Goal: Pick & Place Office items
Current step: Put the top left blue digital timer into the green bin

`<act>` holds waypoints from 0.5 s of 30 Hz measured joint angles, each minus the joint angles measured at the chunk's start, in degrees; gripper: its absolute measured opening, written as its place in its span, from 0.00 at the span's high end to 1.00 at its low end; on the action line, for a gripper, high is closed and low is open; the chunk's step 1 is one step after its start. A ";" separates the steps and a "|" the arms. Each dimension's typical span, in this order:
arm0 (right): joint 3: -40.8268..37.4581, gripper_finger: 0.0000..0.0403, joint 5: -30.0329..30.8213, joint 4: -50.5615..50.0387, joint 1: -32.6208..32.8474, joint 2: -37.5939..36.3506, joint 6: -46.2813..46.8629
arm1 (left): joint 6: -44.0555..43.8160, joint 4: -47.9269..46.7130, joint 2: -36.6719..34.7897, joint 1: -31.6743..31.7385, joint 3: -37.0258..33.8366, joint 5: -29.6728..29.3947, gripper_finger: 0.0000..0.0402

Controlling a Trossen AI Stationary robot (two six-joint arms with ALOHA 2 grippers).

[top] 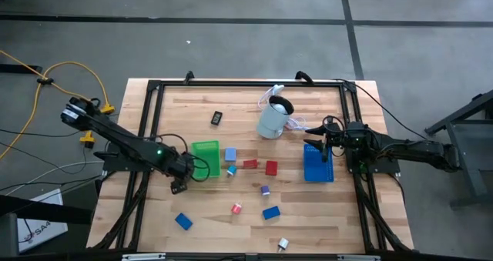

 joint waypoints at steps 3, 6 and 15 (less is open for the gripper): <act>0.01 0.56 -0.02 0.00 0.01 -0.02 0.00 | -0.25 -2.14 -1.64 -0.81 0.02 0.05 0.26; 0.00 0.56 -0.01 0.00 0.00 0.00 0.00 | -0.43 -3.54 -3.57 -1.55 0.02 0.04 0.26; -0.01 0.56 -0.01 -0.01 0.00 0.00 0.00 | -0.23 -6.60 -9.22 -1.61 0.07 0.02 0.26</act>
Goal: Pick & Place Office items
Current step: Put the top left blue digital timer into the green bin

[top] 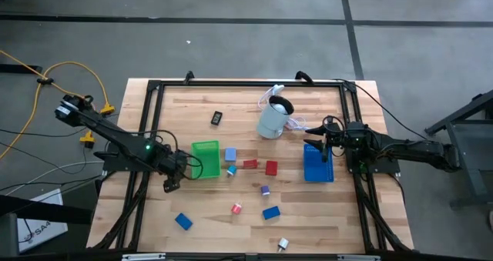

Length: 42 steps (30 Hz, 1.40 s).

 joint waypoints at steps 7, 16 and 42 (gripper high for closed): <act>0.00 0.56 -0.01 0.01 0.01 -0.01 0.00 | 0.49 -0.45 -0.81 0.21 0.07 0.00 0.26; 0.02 0.56 0.01 0.01 -0.01 0.01 0.00 | 3.44 -3.18 -0.51 3.27 3.93 0.57 0.26; 0.01 0.56 -0.01 0.03 -0.01 0.00 0.00 | 29.77 -7.77 14.89 19.53 18.70 2.70 0.26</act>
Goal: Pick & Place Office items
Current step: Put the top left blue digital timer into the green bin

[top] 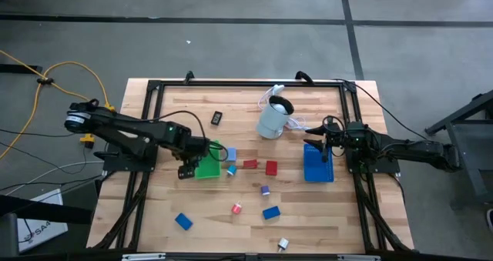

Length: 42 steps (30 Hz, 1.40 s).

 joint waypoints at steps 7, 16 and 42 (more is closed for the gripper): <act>0.00 0.56 0.00 0.02 0.01 0.01 0.00 | 3.75 1.37 2.65 1.70 1.66 0.08 0.26; -0.01 0.56 0.00 0.11 0.02 0.01 0.00 | 4.61 4.43 4.80 3.95 1.76 0.03 0.26; 0.00 0.56 0.00 0.14 0.00 0.01 0.00 | 7.83 7.90 11.37 5.33 1.69 -1.13 0.26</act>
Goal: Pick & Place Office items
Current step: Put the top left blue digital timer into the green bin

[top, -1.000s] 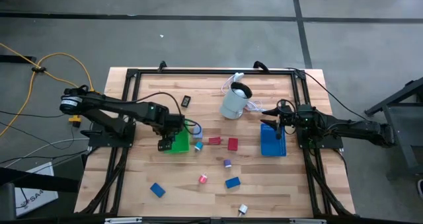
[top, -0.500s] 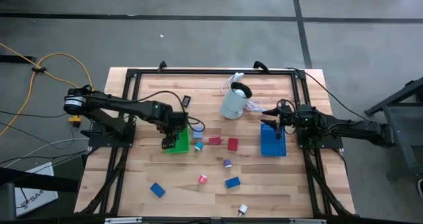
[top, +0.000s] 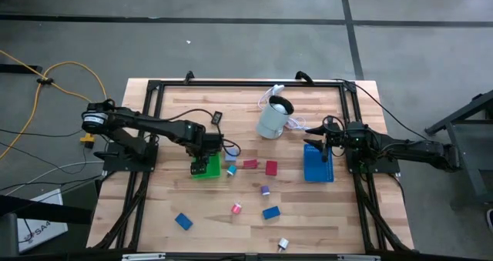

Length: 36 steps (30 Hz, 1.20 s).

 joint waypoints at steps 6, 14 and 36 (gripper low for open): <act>0.01 0.56 0.00 0.01 -0.01 -0.02 0.00 | 0.02 2.19 3.60 0.00 0.00 0.02 0.26; 0.01 0.56 0.02 0.00 0.01 0.00 0.00 | -0.79 6.70 5.86 0.00 -0.04 0.00 0.26; -0.01 0.56 0.00 0.01 -0.01 0.00 0.00 | -1.09 8.80 7.88 -0.15 -0.11 -0.76 0.26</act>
